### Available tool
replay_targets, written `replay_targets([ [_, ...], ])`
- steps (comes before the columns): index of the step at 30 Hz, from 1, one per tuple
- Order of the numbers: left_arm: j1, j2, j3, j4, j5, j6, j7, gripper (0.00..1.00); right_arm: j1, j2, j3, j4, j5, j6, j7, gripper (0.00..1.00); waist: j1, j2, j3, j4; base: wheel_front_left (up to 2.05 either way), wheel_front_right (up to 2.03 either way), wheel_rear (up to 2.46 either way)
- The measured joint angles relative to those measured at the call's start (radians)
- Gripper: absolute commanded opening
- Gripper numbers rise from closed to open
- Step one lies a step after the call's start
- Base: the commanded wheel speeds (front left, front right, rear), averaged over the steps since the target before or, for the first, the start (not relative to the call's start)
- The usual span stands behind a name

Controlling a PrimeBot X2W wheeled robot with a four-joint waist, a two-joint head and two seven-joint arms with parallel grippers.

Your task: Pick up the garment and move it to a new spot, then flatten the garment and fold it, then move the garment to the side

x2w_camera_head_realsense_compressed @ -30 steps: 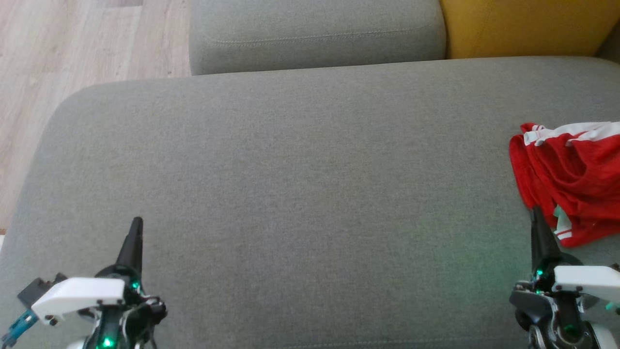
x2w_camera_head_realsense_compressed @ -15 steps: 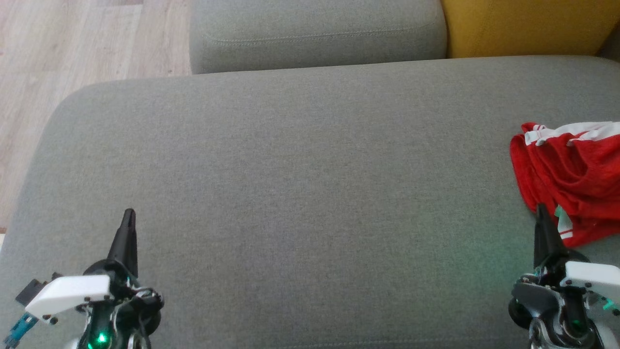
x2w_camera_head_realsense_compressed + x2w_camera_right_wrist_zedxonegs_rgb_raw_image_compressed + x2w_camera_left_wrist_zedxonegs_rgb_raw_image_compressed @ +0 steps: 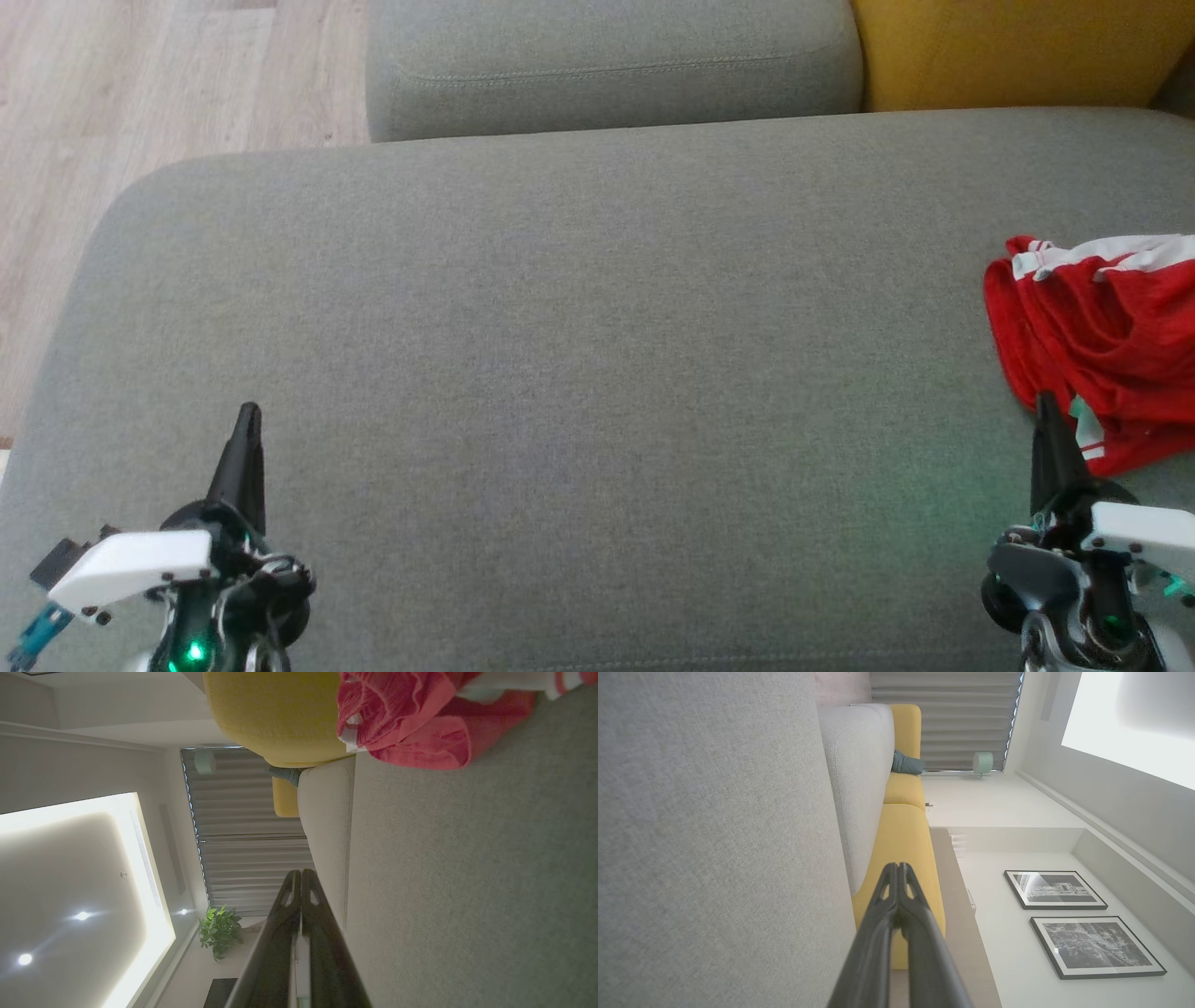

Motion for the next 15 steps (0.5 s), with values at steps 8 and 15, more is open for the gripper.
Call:
replay_targets([
  [8,0.0,-0.001,0.002,0.0,0.0,0.0,0.0,0.0,0.0,0.0,-0.002,0.0,0.0,0.0,0.0,0.0,0.0,0.0,0.0,0.0,0.0,0.0,0.0],
  [15,0.0,-0.002,0.009,0.0,0.0,0.0,0.0,0.0,0.0,0.0,-0.002,0.0,0.0,0.0,0.0,0.0,0.0,0.0,0.0,0.0,0.0,0.0,0.0],
])
